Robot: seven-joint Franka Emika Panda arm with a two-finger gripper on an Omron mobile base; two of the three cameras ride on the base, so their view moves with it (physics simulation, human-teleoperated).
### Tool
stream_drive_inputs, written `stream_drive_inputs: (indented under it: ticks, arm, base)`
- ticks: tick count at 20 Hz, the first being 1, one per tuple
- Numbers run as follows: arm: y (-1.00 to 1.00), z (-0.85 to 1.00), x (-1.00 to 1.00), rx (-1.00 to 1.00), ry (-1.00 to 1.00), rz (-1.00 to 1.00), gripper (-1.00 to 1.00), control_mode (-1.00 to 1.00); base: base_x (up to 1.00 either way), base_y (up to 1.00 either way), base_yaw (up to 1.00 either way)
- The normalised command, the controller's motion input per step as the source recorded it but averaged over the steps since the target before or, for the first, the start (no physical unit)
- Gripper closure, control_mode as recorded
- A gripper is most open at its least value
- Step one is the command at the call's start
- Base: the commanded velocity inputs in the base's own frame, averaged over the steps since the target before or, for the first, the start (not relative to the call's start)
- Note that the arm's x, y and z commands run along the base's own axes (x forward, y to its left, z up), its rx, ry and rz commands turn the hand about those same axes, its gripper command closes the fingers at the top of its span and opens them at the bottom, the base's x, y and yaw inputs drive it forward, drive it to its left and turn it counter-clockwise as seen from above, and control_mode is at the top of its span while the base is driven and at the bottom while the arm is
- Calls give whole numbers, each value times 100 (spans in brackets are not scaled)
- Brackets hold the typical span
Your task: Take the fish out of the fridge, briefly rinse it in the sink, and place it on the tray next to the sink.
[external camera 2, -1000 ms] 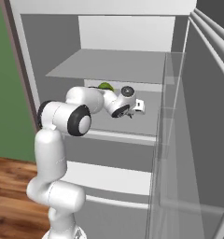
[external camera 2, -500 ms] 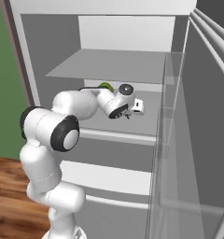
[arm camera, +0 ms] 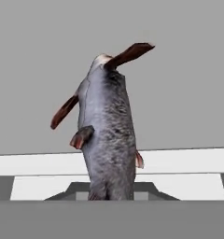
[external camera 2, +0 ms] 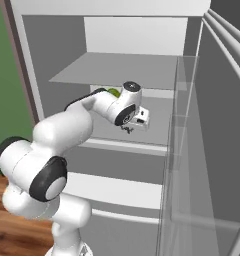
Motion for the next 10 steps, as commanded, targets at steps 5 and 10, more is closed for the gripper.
stream_drive_inputs:
  ticks: [5,10]
  arm:
    - [23,22,-100,8,26,0,100,-100]
    - [22,51,-100,3,5,0,100,-100]
  base:
    - [0,0,0]
    - [0,0,0]
